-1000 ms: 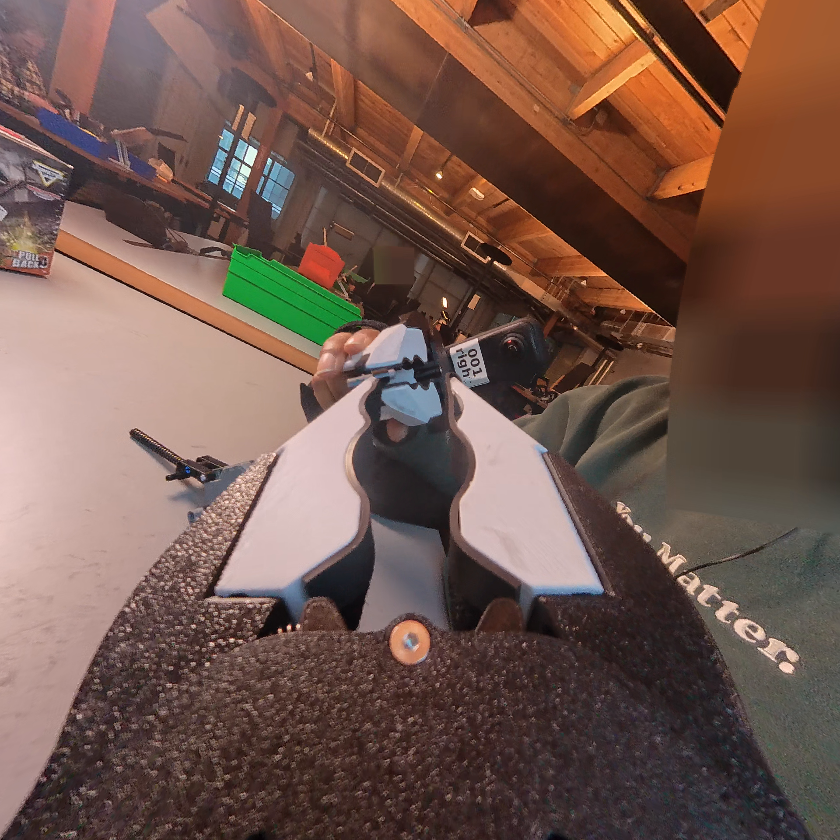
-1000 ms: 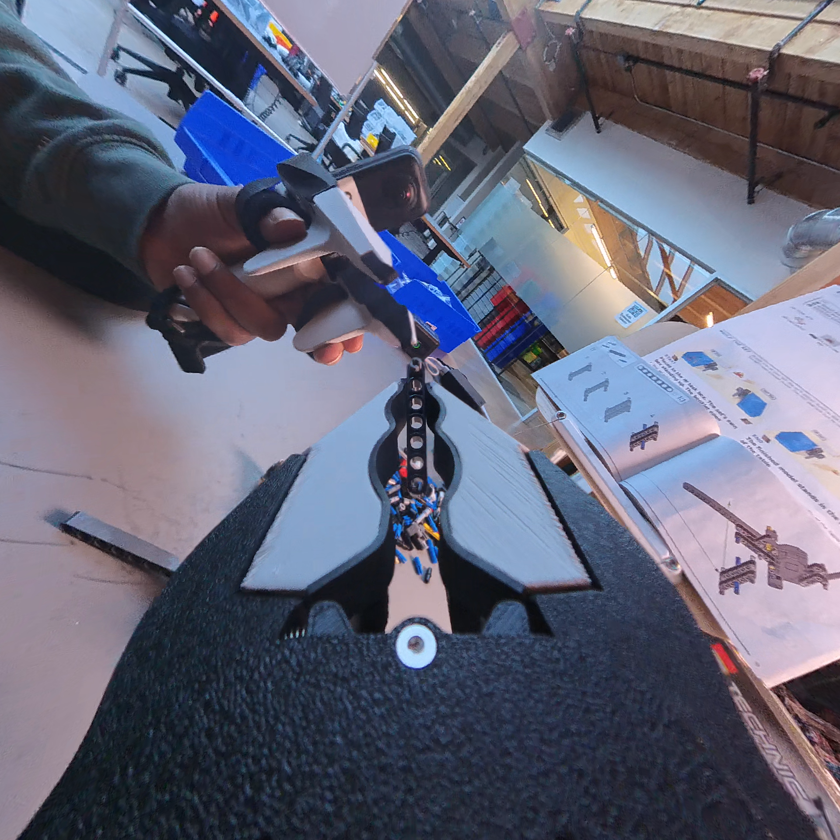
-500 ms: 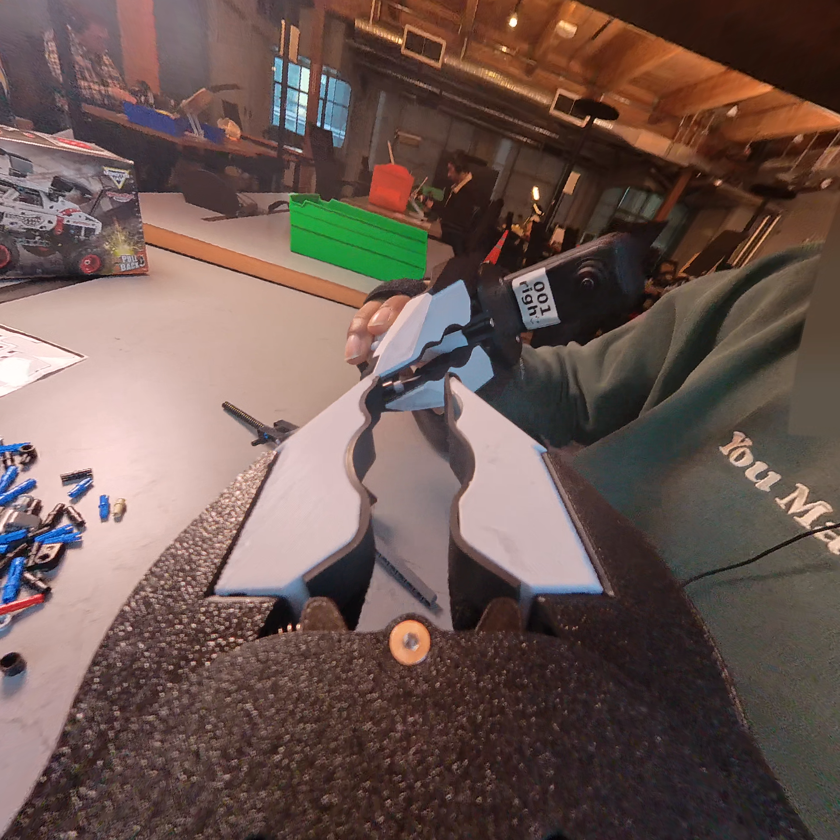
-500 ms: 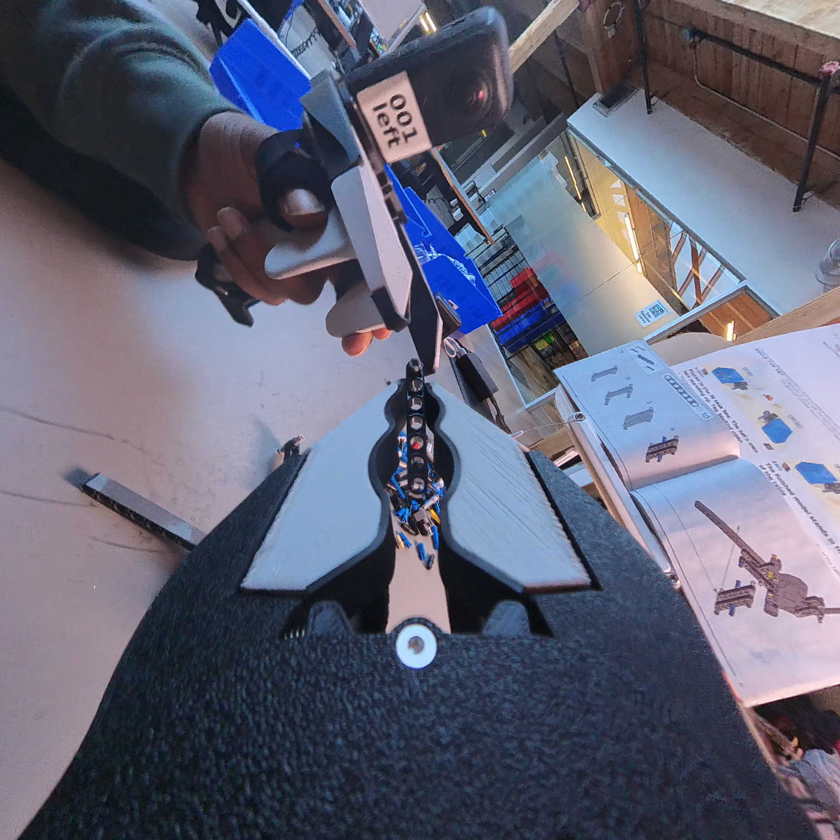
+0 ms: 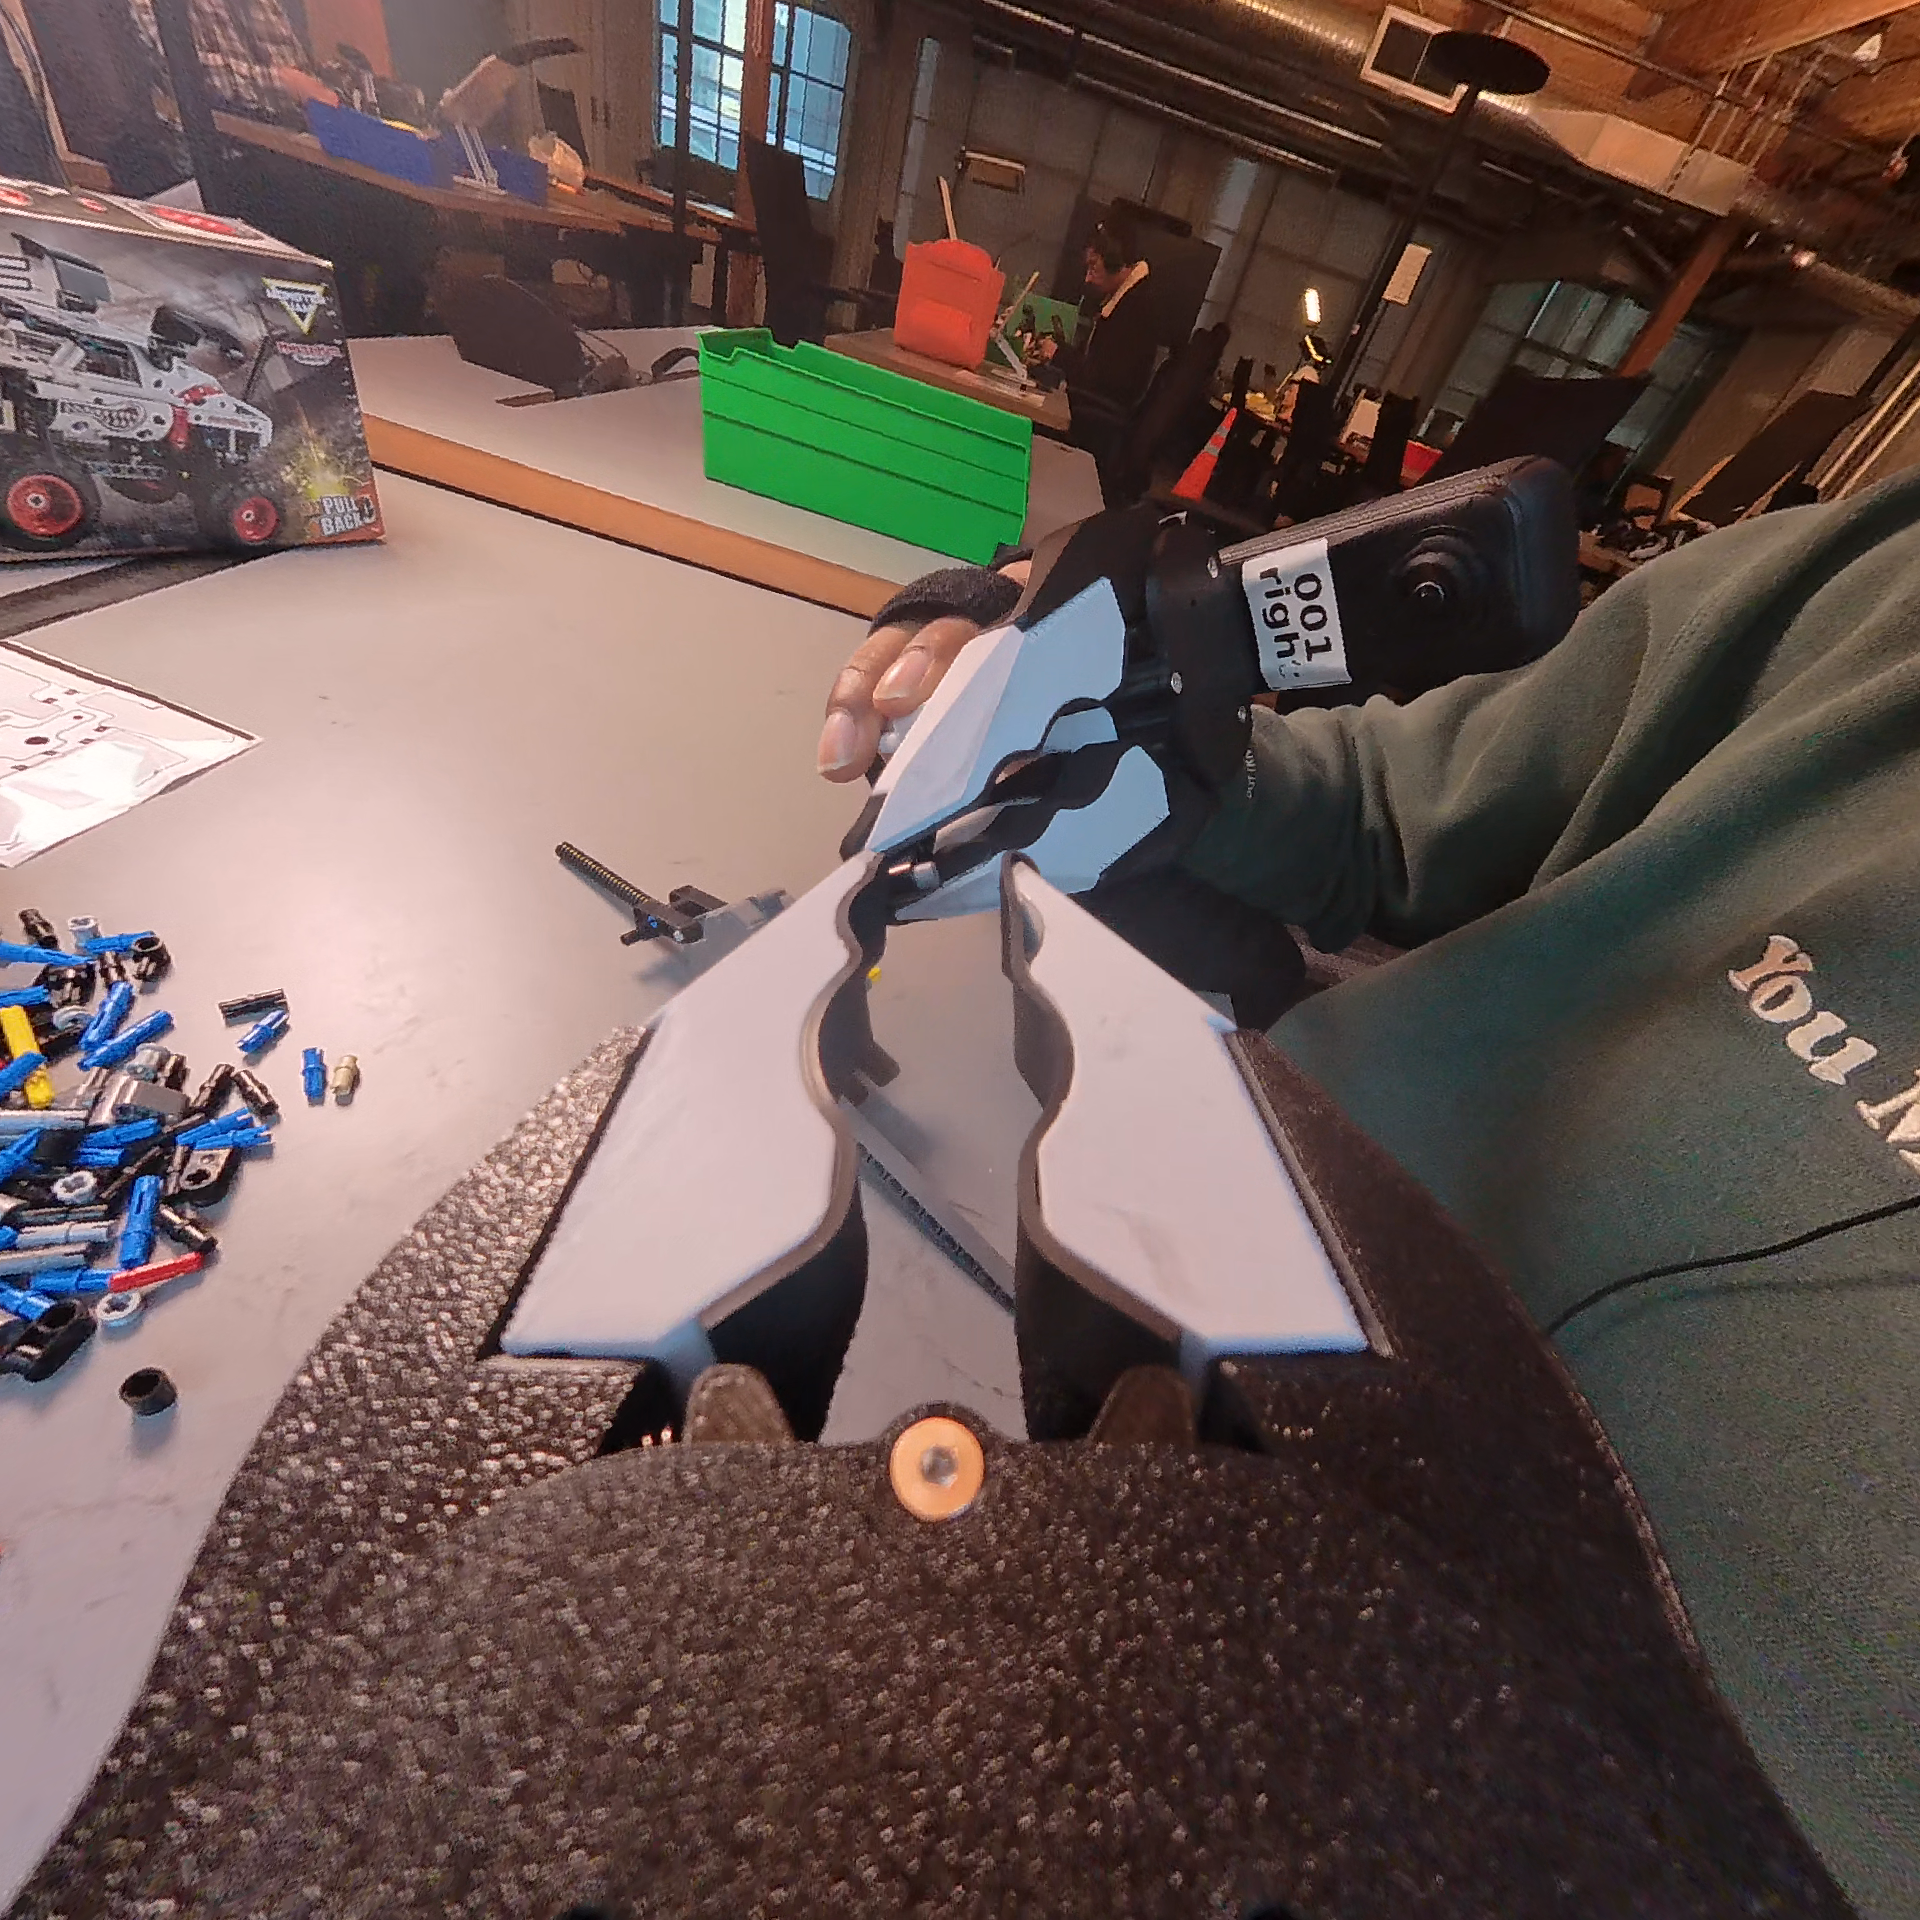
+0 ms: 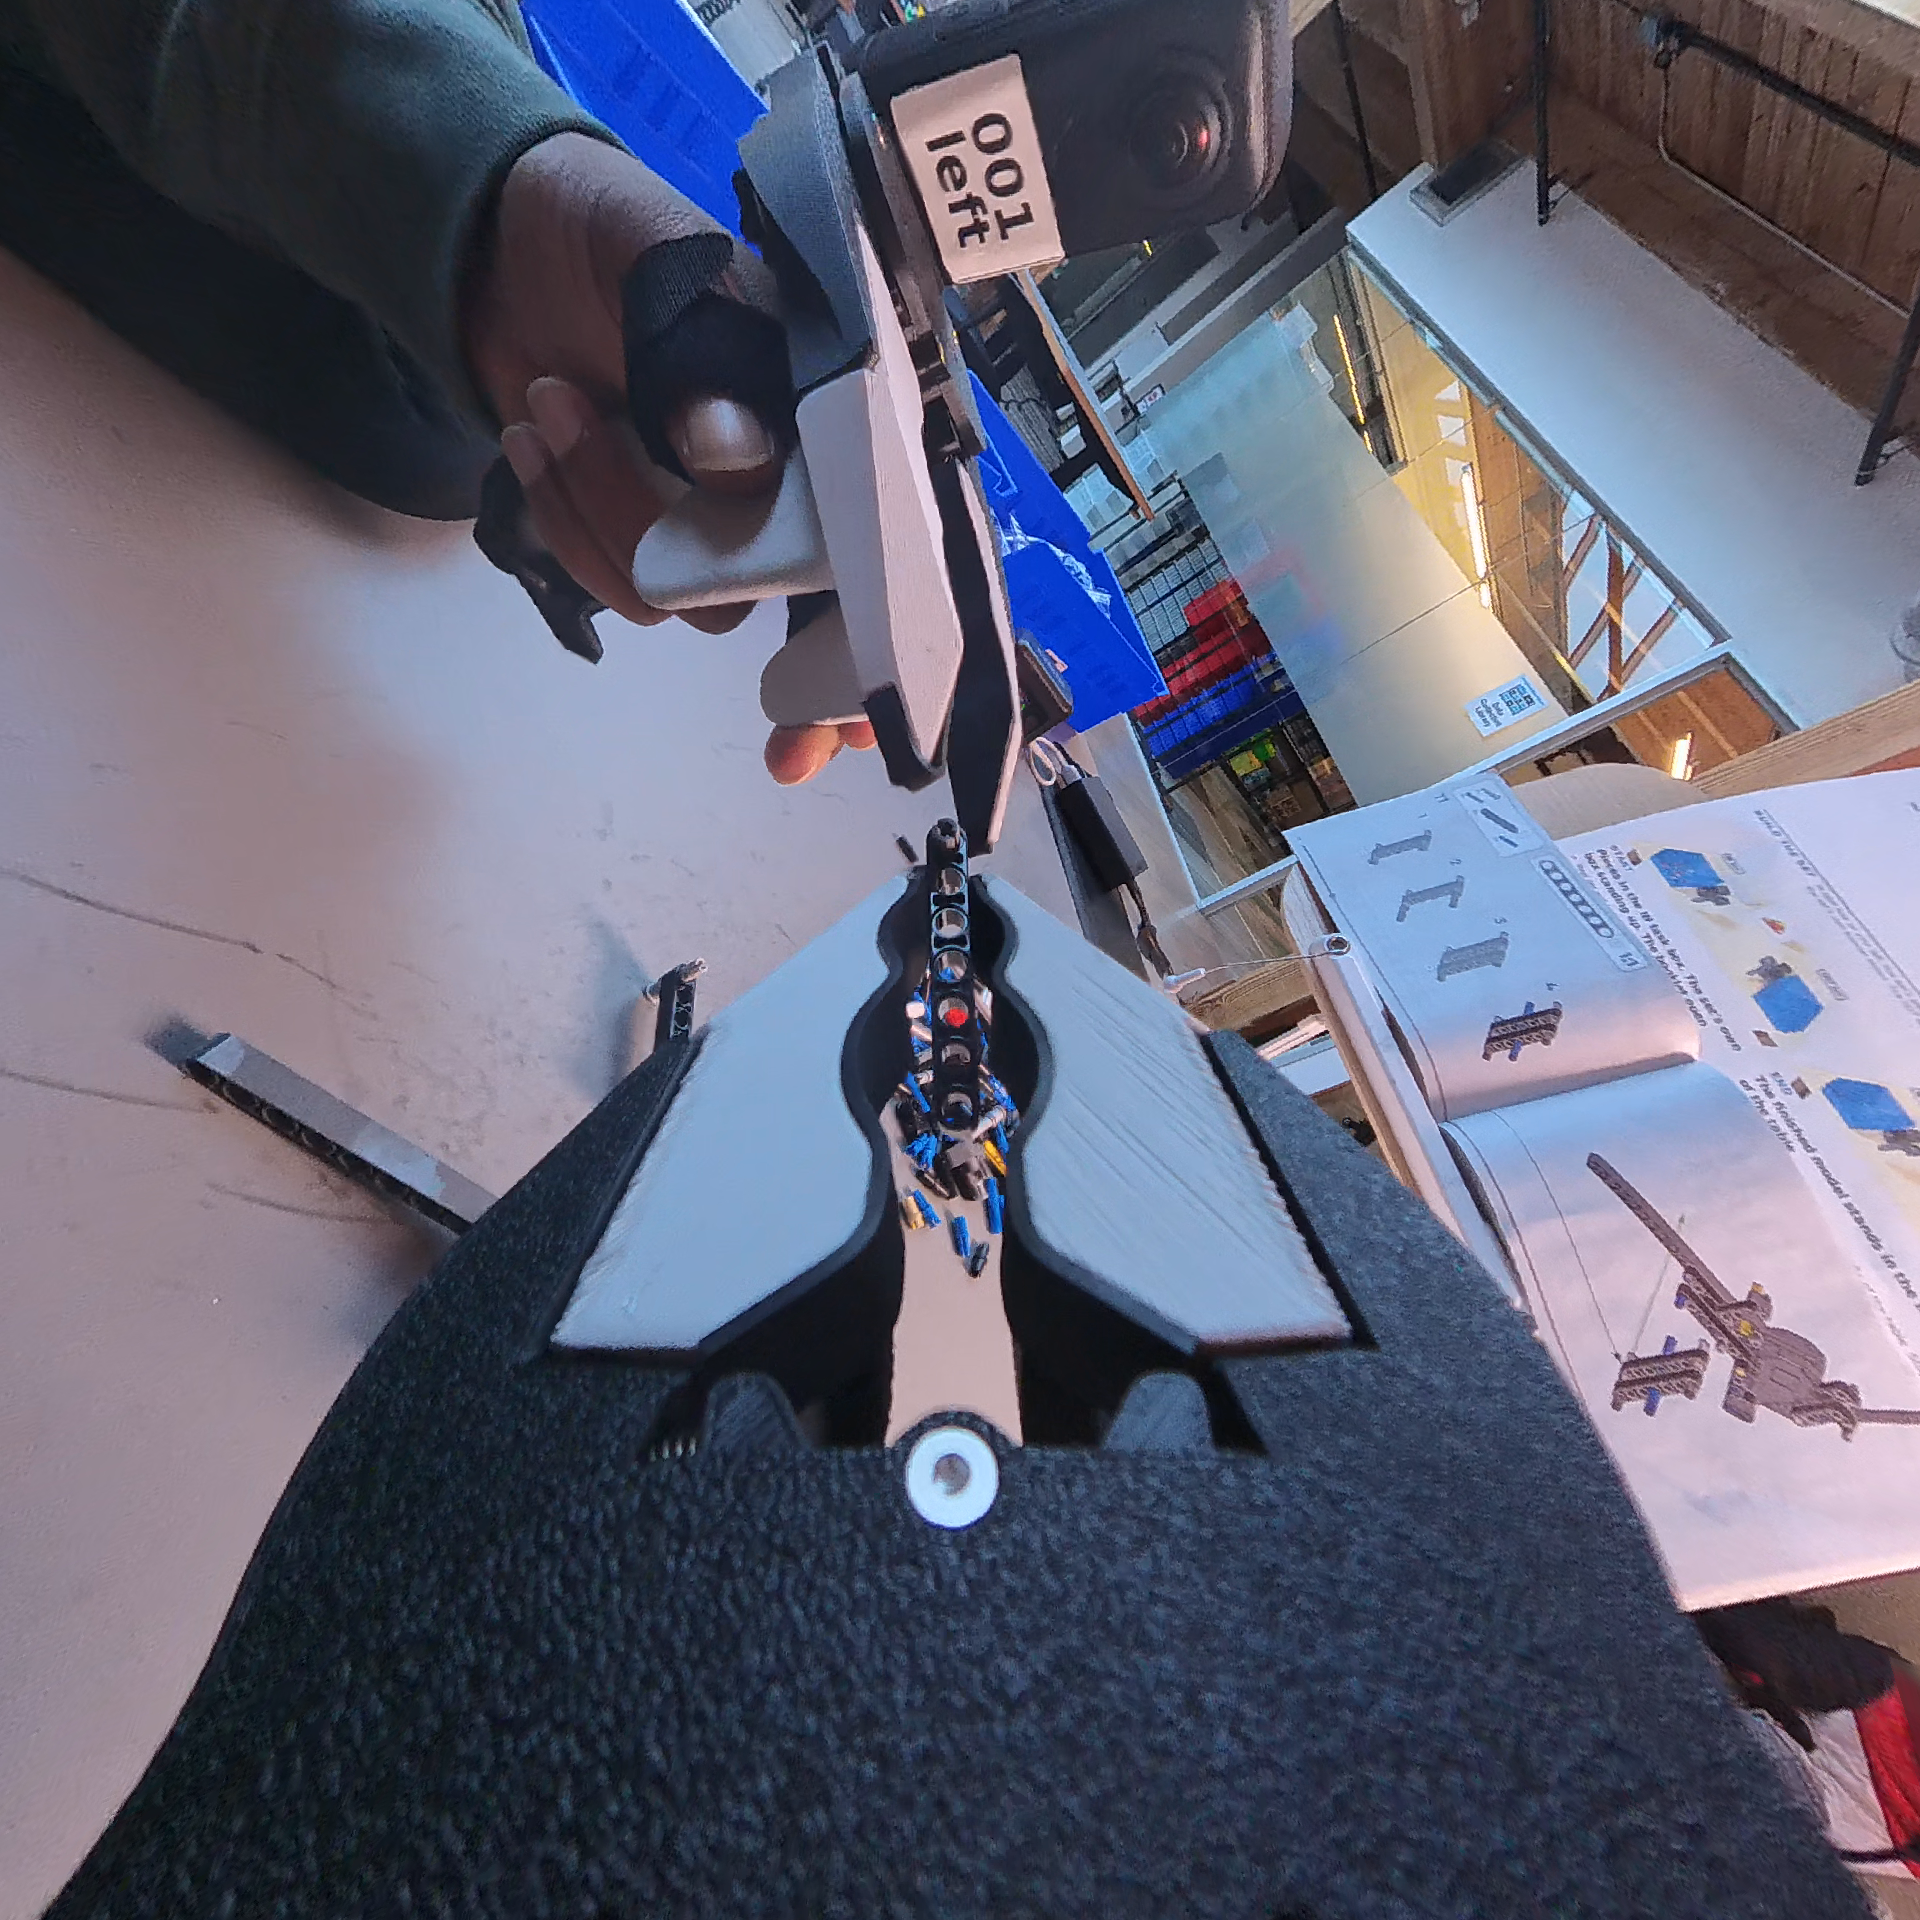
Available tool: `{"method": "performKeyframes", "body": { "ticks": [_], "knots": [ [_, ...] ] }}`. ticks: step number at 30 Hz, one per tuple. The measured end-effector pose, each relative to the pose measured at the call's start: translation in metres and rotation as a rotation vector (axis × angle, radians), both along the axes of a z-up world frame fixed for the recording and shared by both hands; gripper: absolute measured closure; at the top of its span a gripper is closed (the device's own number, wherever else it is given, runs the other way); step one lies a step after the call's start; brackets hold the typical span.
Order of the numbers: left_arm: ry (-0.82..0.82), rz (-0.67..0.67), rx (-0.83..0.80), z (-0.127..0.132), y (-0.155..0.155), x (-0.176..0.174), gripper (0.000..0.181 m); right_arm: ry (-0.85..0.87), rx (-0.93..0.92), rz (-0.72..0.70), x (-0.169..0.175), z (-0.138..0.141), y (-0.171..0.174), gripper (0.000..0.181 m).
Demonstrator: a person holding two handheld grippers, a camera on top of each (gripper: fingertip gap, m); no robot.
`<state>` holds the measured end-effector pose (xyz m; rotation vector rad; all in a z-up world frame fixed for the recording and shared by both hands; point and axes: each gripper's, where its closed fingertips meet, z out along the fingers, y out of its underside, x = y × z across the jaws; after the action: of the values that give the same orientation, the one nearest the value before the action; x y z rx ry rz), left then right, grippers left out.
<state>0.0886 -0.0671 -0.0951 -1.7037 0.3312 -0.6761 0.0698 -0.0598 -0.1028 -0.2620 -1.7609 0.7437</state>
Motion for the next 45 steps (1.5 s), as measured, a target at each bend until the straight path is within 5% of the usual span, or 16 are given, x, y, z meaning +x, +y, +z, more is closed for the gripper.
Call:
{"method": "performKeyframes", "body": {
  "ticks": [4, 8, 13, 19, 27, 33, 41, 45],
  "knots": [
    [-0.007, 0.035, 0.034, 0.002, 0.003, -0.008, 0.173, 0.033, 0.016, 0.0, -0.001, 0.004, 0.0, 0.176],
    [-0.281, 0.04, -0.033, 0.004, 0.01, -0.022, 0.147, 0.233, 0.163, -0.164, -0.007, 0.022, 0.026, 0.176],
    [-0.575, -0.026, -0.101, 0.006, 0.019, -0.013, 0.146, 0.41, 0.446, -0.234, -0.013, 0.017, 0.019, 0.176],
    [-0.541, 0.01, -0.11, 0.001, 0.02, -0.019, 0.162, 0.463, 0.49, -0.218, -0.018, 0.013, 0.01, 0.176],
    [-0.331, -0.024, -0.085, -0.008, 0.015, -0.012, 0.167, 0.315, 0.228, -0.107, -0.009, 0.015, 0.011, 0.155],
    [-0.478, -0.043, -0.111, -0.005, 0.018, -0.017, 0.169, 0.401, 0.423, -0.15, -0.011, 0.007, 0.008, 0.175],
    [-0.762, -0.126, -0.132, 0.008, 0.013, -0.028, 0.167, 0.461, 0.488, -0.16, -0.009, 0.011, 0.006, 0.175],
    [-0.716, -0.113, -0.157, 0.001, 0.013, -0.025, 0.171, 0.463, 0.524, -0.179, -0.013, 0.008, 0.007, 0.175]
  ]
}}
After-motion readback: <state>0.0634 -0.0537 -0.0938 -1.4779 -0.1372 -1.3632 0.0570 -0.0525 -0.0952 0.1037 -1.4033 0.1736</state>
